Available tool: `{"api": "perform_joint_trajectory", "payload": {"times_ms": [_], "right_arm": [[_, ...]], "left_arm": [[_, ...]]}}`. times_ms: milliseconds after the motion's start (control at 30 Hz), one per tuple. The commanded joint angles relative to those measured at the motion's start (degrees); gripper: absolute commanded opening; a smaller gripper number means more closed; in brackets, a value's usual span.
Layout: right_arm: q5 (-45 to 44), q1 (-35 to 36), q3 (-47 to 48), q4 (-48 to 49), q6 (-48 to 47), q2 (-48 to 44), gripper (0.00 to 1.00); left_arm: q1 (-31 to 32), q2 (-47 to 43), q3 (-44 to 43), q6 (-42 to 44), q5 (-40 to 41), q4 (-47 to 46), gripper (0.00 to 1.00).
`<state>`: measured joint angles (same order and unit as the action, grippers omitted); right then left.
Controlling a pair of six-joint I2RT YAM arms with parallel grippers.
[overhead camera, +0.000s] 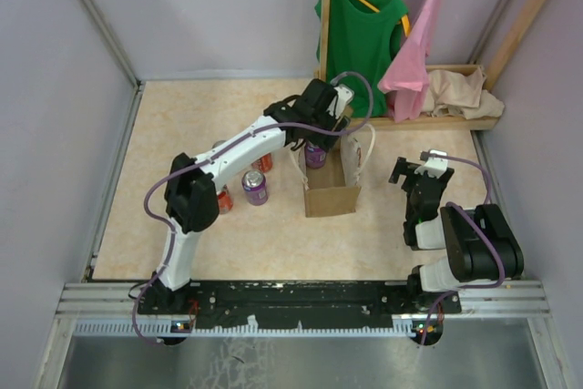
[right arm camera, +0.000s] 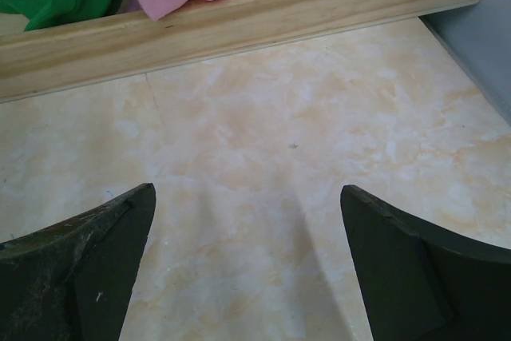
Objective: Take the beverage out of the canvas bag
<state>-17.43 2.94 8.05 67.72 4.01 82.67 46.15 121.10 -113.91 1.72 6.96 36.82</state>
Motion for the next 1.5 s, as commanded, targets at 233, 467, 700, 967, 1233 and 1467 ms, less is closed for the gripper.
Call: {"api": "perform_joint_trajectory", "payload": {"times_ms": [233, 467, 700, 967, 1233, 1467], "right_arm": [[-0.7, 0.0, 1.5, 3.5, -0.5, 0.0, 0.99], [-0.6, -0.1, 1.5, 3.5, -0.6, 0.0, 0.99], [-0.6, 0.0, 1.5, 3.5, -0.5, 0.0, 0.99], [-0.6, -0.1, 1.5, 3.5, -0.5, 0.1, 0.99], [-0.7, 0.0, 1.5, 3.6, -0.5, 0.0, 0.99], [-0.6, 0.0, 1.5, 3.5, -0.5, 0.0, 0.99]], "left_arm": [[0.2, 0.9, 2.5, -1.0, 5.2, -2.9, 0.77], [0.2, 1.4, 3.2, -1.2, 7.0, -2.9, 0.78], [0.2, 3.0, 2.9, -1.2, 6.6, -2.5, 0.79], [0.2, 4.8, 2.7, -1.3, 6.2, -1.4, 0.8], [0.2, 6.1, 2.6, -1.5, 5.4, -1.4, 0.79], [0.1, 8.2, 1.8, -1.7, 5.5, -0.6, 0.79]]}}
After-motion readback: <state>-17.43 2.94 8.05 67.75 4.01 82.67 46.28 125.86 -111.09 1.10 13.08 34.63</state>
